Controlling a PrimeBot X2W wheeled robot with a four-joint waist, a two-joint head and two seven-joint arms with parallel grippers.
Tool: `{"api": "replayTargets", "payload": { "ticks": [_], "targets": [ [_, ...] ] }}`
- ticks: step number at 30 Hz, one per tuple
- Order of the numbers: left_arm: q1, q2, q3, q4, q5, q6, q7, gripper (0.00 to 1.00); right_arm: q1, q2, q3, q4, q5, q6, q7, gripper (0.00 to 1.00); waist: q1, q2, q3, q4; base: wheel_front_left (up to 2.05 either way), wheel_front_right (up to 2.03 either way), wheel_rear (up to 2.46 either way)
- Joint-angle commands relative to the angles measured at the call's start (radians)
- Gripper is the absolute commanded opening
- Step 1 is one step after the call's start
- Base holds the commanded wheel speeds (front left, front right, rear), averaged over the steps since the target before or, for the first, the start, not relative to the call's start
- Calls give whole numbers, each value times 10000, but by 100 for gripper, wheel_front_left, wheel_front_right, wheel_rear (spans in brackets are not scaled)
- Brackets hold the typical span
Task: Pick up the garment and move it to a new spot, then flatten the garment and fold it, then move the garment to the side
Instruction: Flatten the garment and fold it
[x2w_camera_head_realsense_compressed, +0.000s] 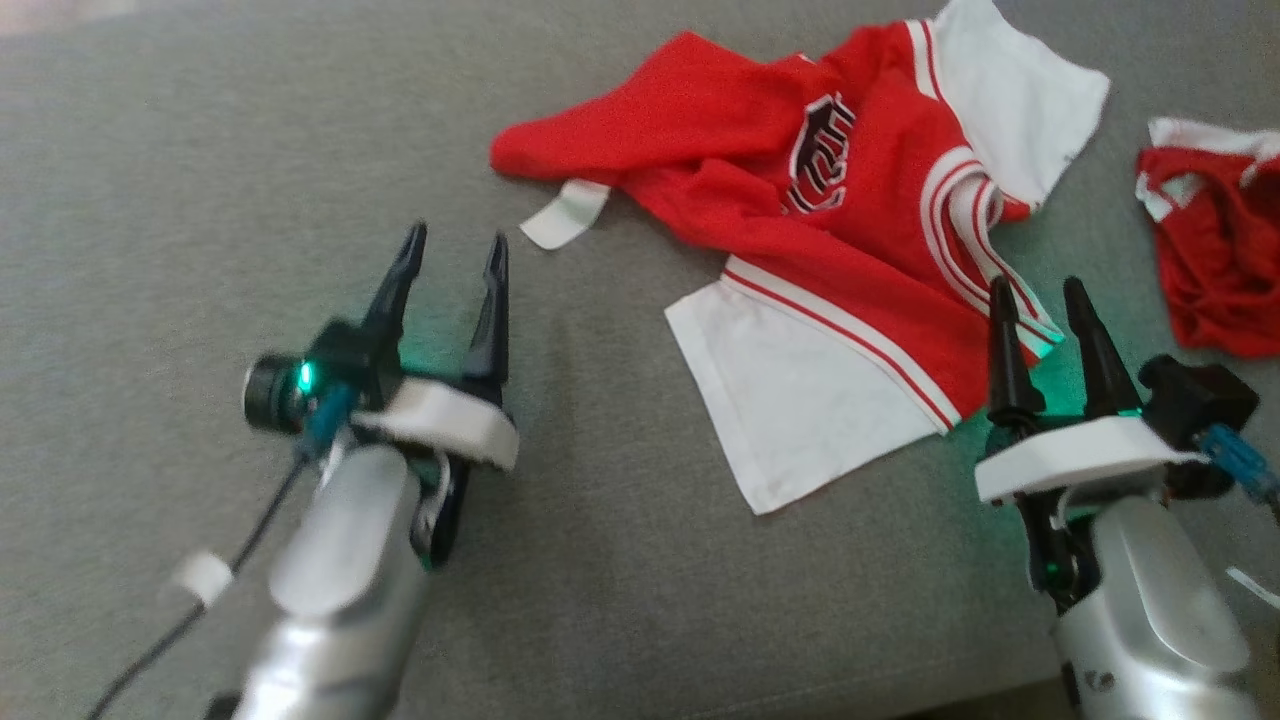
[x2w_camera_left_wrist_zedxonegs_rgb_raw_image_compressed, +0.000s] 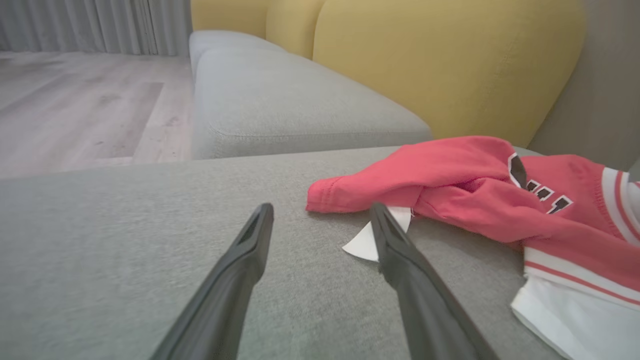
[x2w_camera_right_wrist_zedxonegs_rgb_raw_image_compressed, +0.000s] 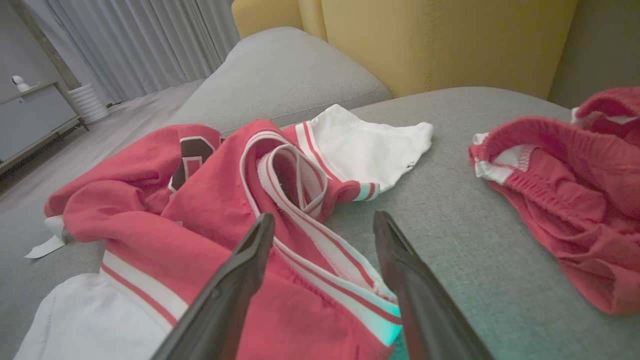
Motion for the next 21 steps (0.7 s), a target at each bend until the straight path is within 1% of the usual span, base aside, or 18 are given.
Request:
{"api": "replayTargets", "payload": {
  "ticks": [1,6,10,14,18,21],
  "targets": [
    [-834,66,206,380,109,-207,-51,100,-308,71,372,-444,-23,-7,-78,100,-2,0,579,-524,0,0,0],
    [-1862,66,-22,1938,86,-658,-51,100,-477,179,568,-704,54,-7,-78,100,-2,0,943,-891,0,0,0],
    [-2138,66,-175,2429,-9,-786,-51,100,-545,206,564,-750,93,-7,-78,100,-2,0,1080,-1012,0,0,0],
    [-2452,66,176,2312,6,-500,-51,100,-662,229,521,-813,105,-7,-78,100,-2,0,1276,-1084,0,0,0],
    [-2732,80,465,2417,182,-463,-51,100,-776,261,571,-801,119,-7,-78,100,-2,0,1394,-1131,0,0,0],
    [-2913,129,627,2663,373,-309,-51,100,-856,287,664,-759,180,-7,-78,100,-2,0,1453,-1188,0,0,0]
  ]
}}
